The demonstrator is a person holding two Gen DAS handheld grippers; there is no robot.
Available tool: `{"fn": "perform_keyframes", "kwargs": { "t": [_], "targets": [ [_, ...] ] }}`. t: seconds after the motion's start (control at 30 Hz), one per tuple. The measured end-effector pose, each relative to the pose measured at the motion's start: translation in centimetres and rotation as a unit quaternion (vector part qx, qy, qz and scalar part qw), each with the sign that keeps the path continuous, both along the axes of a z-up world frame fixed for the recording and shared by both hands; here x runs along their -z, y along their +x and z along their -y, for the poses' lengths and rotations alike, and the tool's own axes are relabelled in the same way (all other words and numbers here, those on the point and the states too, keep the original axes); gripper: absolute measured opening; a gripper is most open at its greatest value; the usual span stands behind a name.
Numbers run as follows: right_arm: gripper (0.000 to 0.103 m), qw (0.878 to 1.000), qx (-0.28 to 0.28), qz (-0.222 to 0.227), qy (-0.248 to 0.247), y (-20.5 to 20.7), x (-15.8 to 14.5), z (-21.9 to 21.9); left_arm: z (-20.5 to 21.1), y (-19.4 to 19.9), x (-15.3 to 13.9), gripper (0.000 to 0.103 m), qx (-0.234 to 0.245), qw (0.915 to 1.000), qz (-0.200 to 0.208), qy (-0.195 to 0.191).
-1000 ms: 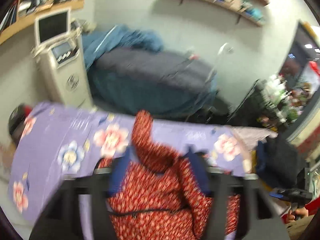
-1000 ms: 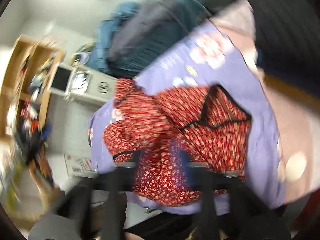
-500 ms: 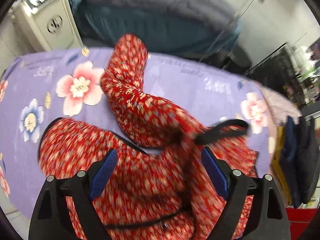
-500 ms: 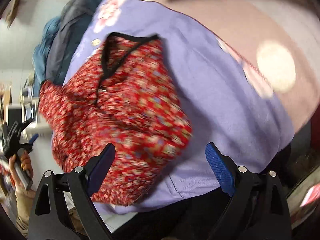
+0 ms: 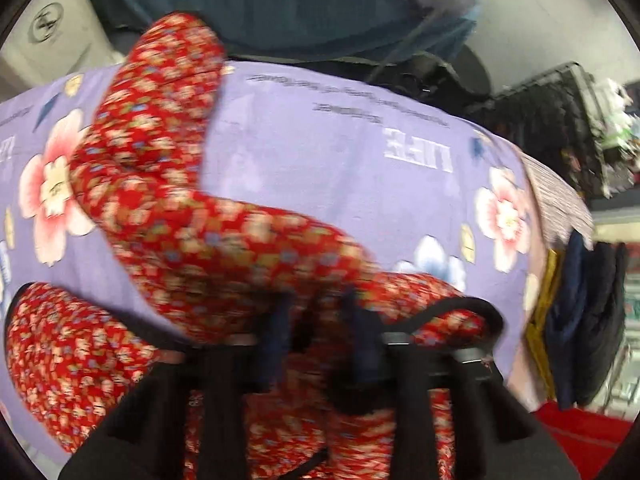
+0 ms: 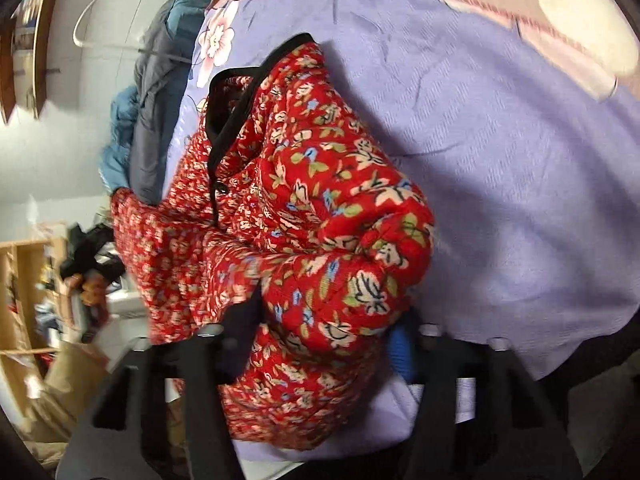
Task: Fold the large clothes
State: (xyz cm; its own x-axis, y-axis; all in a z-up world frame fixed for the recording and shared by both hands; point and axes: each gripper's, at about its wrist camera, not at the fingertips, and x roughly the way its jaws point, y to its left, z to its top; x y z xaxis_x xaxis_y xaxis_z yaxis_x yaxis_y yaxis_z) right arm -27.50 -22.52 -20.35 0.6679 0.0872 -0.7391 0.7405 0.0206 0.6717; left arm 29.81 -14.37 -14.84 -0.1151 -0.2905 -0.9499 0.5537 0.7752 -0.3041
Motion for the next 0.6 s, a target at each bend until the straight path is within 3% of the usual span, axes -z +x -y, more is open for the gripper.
{"fn": "perform_keyframes", "kwargs": {
  "t": [0.1, 0.17, 0.33, 0.4, 0.47, 0.57, 0.6],
  "targets": [
    [0.033, 1.000, -0.021, 0.003, -0.022, 0.2, -2.0, -0.2, 0.7, -2.1, -1.8, 0.004, 0.054, 0.9971, 0.052, 0.013],
    [0.030, 0.998, -0.043, 0.014, -0.046, 0.9, -4.2, -0.1, 0.2, -3.0, -3.1, 0.001, 0.070, 0.9955, 0.063, 0.003],
    [0.028, 0.988, -0.093, 0.073, -0.097, 2.4, -10.9, 0.3, -4.6, -3.7, -8.4, 0.000, 0.036, 0.9946, 0.042, -0.088],
    [0.027, 0.982, -0.111, 0.108, -0.107, 2.9, -13.5, 0.6, -7.5, -4.5, -12.2, 0.000, 0.024, 0.9886, 0.063, -0.134],
    [0.027, 0.972, -0.138, 0.141, -0.125, 3.7, -16.3, 1.1, -9.6, -5.4, -14.8, 0.000, 0.024, 0.9843, 0.097, -0.145],
    [0.027, 0.962, -0.183, 0.144, -0.141, 5.7, -18.3, 1.6, -12.4, -5.5, -15.8, 0.002, 0.003, 0.9857, 0.096, -0.138],
    [0.027, 0.959, -0.198, 0.137, -0.147, 6.4, -18.6, 1.7, -13.7, -5.3, -15.5, 0.015, -0.019, 0.9870, 0.102, -0.122]
  ]
}}
